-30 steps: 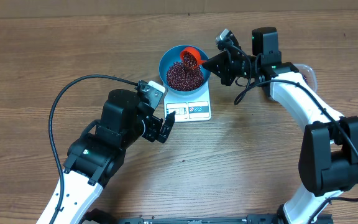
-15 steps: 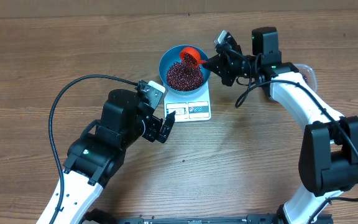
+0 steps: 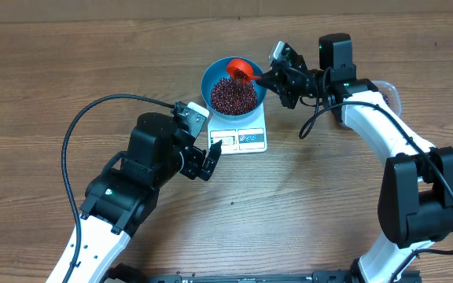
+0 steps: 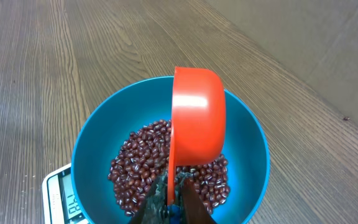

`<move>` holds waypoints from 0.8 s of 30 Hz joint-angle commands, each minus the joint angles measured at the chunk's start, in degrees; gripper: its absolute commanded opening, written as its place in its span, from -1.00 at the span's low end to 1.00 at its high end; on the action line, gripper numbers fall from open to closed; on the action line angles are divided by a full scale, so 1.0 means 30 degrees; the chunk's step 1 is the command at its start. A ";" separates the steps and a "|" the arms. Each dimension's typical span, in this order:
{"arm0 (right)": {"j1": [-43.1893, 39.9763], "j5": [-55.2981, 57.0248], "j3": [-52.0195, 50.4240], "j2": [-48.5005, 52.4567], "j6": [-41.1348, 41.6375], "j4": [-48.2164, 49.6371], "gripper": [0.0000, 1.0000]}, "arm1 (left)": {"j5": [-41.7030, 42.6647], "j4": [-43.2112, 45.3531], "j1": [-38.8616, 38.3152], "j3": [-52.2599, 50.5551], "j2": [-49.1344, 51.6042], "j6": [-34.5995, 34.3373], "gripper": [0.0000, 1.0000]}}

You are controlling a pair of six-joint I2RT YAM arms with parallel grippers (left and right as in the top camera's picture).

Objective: Scoop item into bowl and weigh 150g on scale
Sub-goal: 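Tilt the red scoop over the teal bowl to pour the beans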

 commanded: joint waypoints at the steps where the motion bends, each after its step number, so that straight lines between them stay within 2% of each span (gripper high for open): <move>1: 0.0036 0.0058 0.0080 0.0131 -0.0240 0.0146 -0.93 | 0.0124 0.0007 0.0029 0.0393 0.0109 -0.0189 0.99; 21: 0.0036 0.0036 0.0080 0.0131 -0.0124 -0.0248 -0.93 | 0.0124 0.0015 0.0029 0.0393 0.0102 -0.0189 0.99; 24: 0.0036 0.0036 0.0080 0.0131 0.0925 -0.0328 -0.93 | 0.0124 0.0015 0.0029 0.0393 0.0109 -0.0189 0.99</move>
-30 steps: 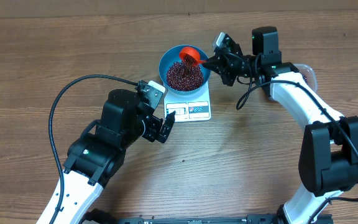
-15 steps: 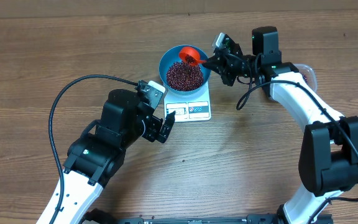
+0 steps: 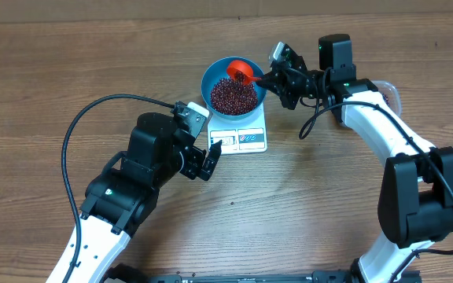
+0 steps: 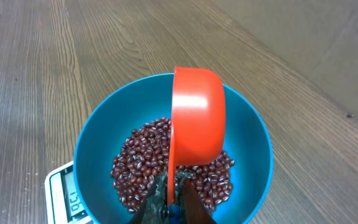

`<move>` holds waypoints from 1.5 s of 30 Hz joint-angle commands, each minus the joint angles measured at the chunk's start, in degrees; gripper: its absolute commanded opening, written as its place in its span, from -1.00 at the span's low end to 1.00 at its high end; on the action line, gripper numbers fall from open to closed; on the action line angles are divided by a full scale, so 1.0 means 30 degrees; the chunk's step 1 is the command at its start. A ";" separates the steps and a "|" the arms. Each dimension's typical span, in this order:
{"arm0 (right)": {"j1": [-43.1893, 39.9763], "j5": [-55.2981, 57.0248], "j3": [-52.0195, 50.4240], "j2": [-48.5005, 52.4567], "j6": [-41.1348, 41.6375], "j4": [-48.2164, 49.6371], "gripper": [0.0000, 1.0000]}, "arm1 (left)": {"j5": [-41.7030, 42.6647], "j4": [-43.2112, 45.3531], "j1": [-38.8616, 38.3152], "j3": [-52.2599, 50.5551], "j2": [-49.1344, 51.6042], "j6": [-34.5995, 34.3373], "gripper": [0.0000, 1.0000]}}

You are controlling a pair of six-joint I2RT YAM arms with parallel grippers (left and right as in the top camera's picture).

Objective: Scoop item into bowl and weigh 150g on scale
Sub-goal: 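Tilt the red scoop over the teal bowl to pour the beans, then move the empty red scoop back right into the bean tub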

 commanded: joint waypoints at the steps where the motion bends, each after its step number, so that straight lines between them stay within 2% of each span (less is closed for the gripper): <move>1: 0.0036 0.0022 0.0080 0.0131 0.1632 -0.0036 -0.93 | 0.0124 0.0015 0.0029 0.0393 0.0109 -0.0189 0.99; 9: 0.0015 -0.0233 0.0117 0.0102 0.8546 -0.0022 -0.93 | 0.0124 0.0015 0.0029 0.0393 0.0102 -0.0189 0.99; 18: -0.0313 -0.0765 0.0117 -0.1253 1.1825 -0.0168 -0.93 | 0.0124 0.0015 0.0029 0.0393 0.0109 -0.0189 0.99; 26: -0.1545 -0.0816 0.0117 -0.4306 1.1970 -0.1632 -0.93 | 0.0124 0.0015 0.0029 0.0393 0.0109 -0.0189 0.98; 31: -0.4146 -0.0816 0.0117 -0.5960 1.1963 -0.3359 -0.93 | 0.0124 0.0015 0.0029 0.0393 0.0109 -0.0189 0.99; 36: -0.7082 -0.0656 0.0117 -0.6127 1.1883 -0.5326 -0.93 | 0.0124 0.0015 0.0029 0.0393 0.0109 -0.0189 0.99; 45: -1.1701 0.0627 0.0117 -0.6127 0.8291 -0.8400 -0.93 | 0.0131 0.0015 0.0029 0.0393 0.0109 -0.0189 0.99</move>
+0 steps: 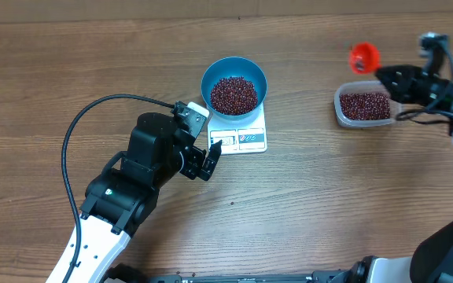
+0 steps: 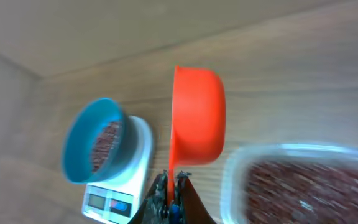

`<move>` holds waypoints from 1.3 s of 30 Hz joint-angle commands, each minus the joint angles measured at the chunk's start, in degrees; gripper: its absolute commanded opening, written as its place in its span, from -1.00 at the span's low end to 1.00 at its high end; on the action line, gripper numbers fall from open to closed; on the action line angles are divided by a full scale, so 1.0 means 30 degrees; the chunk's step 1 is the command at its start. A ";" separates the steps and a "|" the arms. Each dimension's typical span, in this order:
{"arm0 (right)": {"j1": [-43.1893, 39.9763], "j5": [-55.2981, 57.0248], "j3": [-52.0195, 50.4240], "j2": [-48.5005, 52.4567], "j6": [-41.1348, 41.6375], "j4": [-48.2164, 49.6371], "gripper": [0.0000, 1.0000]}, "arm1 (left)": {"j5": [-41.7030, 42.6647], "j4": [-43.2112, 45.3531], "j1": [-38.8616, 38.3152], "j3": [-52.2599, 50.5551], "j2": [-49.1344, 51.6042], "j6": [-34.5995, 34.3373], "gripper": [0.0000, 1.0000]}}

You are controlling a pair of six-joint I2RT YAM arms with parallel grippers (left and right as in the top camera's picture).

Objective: Scoop item into bowl and weigh 150g on scale
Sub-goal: 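Move the empty red scoop back right into the bean tub, then scoop beans from the tub and carry them left to the bowl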

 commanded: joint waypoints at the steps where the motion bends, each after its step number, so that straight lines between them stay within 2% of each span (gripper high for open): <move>1: -0.1137 0.0911 0.0117 -0.0182 -0.2288 -0.0685 -0.93 | 0.0124 0.0015 0.0029 0.0393 0.0109 -0.0189 0.99; 8: -0.1224 0.4131 0.0117 -0.0182 -0.6105 -0.2579 -0.93 | 0.0124 0.0015 0.0029 0.0393 0.0109 -0.0189 0.99; 15: 0.0634 0.8561 0.0117 -0.0182 -0.7883 -0.3162 -0.93 | 0.0124 0.0007 0.0029 0.0393 0.0109 -0.0189 0.99; 24: 0.4568 1.7595 0.0117 -0.0182 -0.8051 -0.3118 -0.93 | 0.0124 0.0015 0.0029 0.0393 0.0109 -0.0189 0.99; 27: 0.5180 1.9751 0.0117 -0.0182 -0.7074 -0.2710 -0.92 | 0.0124 0.0015 0.0029 0.0393 0.0109 -0.0189 0.99; 32: 0.5209 1.8119 0.0117 -0.0189 -0.5829 -0.2361 -0.93 | 0.0124 0.0015 0.0029 0.0393 0.0109 -0.0189 0.99; 39: 0.5938 1.2138 0.0146 -0.0699 -0.5836 -0.1661 -0.93 | 0.0124 0.0015 0.0029 0.0393 0.0109 -0.0189 0.99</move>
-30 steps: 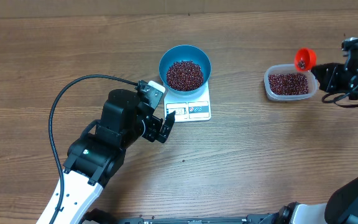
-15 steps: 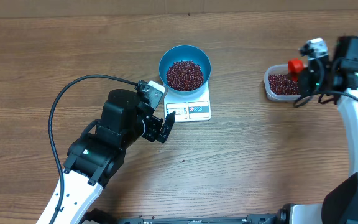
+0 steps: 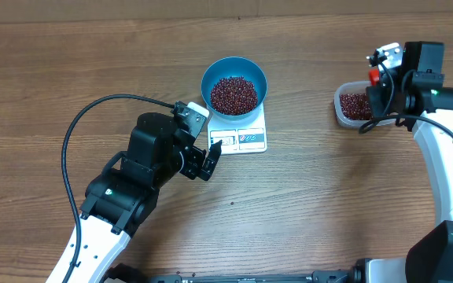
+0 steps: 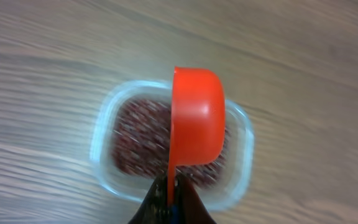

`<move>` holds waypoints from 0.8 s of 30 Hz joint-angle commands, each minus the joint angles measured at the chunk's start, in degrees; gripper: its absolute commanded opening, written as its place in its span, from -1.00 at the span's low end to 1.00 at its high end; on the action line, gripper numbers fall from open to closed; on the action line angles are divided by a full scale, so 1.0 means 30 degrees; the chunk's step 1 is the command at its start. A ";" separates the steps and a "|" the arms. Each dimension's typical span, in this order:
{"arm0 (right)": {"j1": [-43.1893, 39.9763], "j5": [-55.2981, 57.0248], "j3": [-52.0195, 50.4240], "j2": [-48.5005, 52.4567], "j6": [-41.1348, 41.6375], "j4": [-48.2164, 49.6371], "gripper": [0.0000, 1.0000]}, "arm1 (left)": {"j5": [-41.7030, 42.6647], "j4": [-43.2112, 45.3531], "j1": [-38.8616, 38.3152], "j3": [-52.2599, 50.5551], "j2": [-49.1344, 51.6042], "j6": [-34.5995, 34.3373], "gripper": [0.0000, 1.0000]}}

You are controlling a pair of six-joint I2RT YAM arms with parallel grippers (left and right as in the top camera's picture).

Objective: Scoop item into bowl and weigh 150g on scale
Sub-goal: 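Scoop beans from the tub and carry them left to the bowl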

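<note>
A blue bowl point(image 3: 234, 86) holding red beans rests on the white scale point(image 3: 240, 138) at the table's middle back. Its display is too small to read. At the right, a clear container point(image 3: 352, 106) point(image 4: 104, 134) of red beans sits on the table. My right gripper point(image 3: 379, 81) point(image 4: 171, 200) is shut on the handle of the orange scoop point(image 4: 196, 118), which hangs turned on its side directly above that container. My left gripper point(image 3: 209, 159) stands open just left of the scale's front, holding nothing.
A black cable point(image 3: 93, 114) loops from the left arm across the wooden table point(image 3: 329, 204). The back wall edge runs along the top of the overhead view.
My right gripper has moved with the scoop from behind and right of the clear container to directly above it. The left arm, bowl and scale have not moved.
My right gripper held the orange scoop tipped over the blue bowl on the scale, beans lying in the bowl, and stayed so at the second moment. Then it was far to the right by the clear container, and now the scoop hangs over that container.
</note>
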 commanded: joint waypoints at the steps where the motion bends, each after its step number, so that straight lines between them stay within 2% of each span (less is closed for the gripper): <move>1: 0.0896 -0.4029 0.0153 -0.0852 0.0350 0.0903 -0.93 | 0.0124 0.0015 0.0029 0.0393 0.0109 -0.0189 0.99; 8: 0.3716 -0.5778 0.0146 -0.1413 0.0350 0.3781 -0.93 | 0.0124 0.0015 0.0029 0.0393 0.0109 -0.0189 0.99; 15: 0.7053 -0.5654 0.0146 -0.1188 0.0372 0.5333 -0.93 | 0.0124 0.0015 0.0029 0.0393 0.0109 -0.0189 0.99; 21: 0.7737 -0.5697 0.0146 -0.0051 0.2317 0.5923 -0.93 | 0.0124 0.0015 0.0029 0.0393 0.0109 -0.0189 0.99; 24: 0.8123 -0.6302 0.0146 0.0765 0.2390 0.6251 -0.93 | 0.0124 0.0015 0.0029 0.0393 0.0109 -0.0189 0.99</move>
